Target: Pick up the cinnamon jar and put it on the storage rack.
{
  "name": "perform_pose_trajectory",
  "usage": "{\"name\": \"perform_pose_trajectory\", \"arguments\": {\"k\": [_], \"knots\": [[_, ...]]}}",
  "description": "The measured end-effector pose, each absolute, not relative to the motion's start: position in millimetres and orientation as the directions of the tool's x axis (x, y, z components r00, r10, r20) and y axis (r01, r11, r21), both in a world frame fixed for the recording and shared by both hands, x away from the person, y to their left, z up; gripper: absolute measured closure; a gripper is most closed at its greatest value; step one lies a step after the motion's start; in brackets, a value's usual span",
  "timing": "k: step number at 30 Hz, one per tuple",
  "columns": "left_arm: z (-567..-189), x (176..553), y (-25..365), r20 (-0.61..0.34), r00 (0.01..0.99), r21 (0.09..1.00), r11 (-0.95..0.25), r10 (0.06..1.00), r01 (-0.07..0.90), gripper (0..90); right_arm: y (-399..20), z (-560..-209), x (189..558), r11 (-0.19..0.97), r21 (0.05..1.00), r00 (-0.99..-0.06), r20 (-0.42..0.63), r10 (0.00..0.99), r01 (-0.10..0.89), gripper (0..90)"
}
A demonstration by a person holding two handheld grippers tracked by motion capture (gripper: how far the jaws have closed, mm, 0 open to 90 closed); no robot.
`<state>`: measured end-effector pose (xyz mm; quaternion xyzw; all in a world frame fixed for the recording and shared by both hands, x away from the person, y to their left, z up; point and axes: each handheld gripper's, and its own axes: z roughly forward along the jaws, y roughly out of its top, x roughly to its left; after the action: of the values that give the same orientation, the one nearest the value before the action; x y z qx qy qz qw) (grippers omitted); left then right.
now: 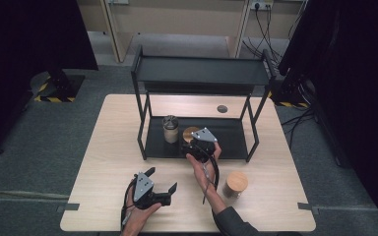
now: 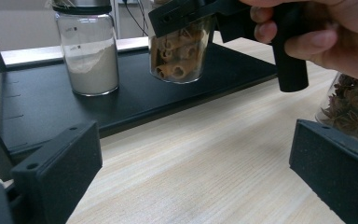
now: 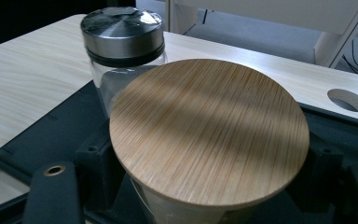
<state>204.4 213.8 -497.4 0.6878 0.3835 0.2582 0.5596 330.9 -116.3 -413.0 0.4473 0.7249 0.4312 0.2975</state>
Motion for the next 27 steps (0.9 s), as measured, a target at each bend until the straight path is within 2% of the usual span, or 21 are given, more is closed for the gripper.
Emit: {"name": "perform_pose_trajectory", "arguments": {"k": [27], "knots": [[-497.2,204.5,213.8,-0.077,0.573,0.967,-0.078,0.816,0.241,1.9,-105.6,-424.9,363.1,0.217,0.882,-0.388,-0.042,0.921,0.419,26.0]]}}
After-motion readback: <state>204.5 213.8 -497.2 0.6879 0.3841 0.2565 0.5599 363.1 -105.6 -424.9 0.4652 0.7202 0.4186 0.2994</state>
